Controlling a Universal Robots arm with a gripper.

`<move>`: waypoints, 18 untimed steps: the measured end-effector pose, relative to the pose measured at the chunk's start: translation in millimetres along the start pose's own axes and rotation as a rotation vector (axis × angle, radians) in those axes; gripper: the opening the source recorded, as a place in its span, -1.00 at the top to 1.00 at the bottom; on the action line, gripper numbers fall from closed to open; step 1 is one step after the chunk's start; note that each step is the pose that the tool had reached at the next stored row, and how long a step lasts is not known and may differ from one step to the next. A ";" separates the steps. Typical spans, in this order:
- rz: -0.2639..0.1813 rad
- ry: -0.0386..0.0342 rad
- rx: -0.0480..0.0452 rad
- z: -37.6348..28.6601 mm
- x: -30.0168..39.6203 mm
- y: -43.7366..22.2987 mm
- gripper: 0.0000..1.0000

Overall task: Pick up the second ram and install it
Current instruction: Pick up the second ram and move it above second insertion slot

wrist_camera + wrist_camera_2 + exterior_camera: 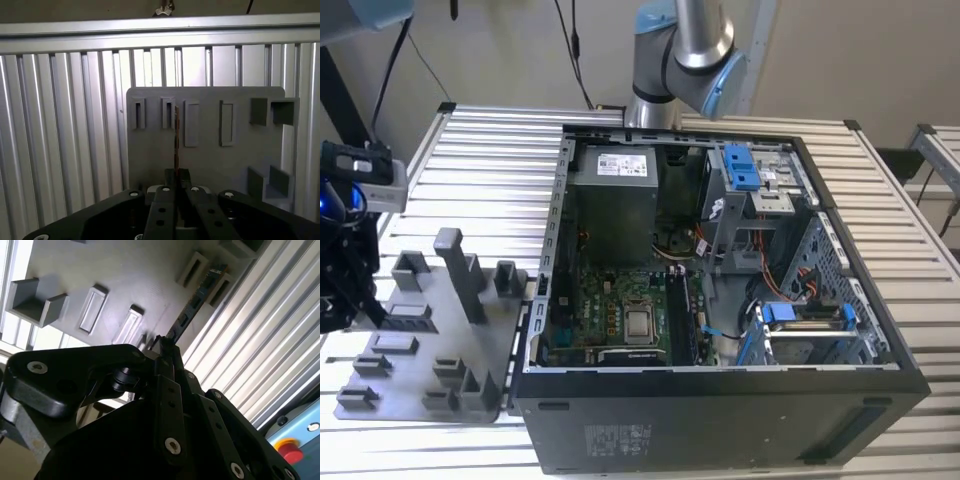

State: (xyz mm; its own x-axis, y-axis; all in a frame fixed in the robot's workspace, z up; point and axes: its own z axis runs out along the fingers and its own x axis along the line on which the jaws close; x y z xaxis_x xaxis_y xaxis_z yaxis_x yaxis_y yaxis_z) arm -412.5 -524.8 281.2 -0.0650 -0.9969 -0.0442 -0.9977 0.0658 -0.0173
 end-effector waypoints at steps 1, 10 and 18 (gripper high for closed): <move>0.000 0.0000 0.0000 -1.7 -0.1 0.0 0.72; 0.000 0.0000 0.0000 -18.1 -0.8 -0.3 0.72; 0.001 0.0000 0.0001 -29.6 -1.3 -0.5 0.72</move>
State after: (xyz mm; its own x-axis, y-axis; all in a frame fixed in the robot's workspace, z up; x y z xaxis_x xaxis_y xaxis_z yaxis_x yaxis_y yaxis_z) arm -412.5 -524.8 310.9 -0.0657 -0.9969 -0.0442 -0.9976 0.0665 -0.0174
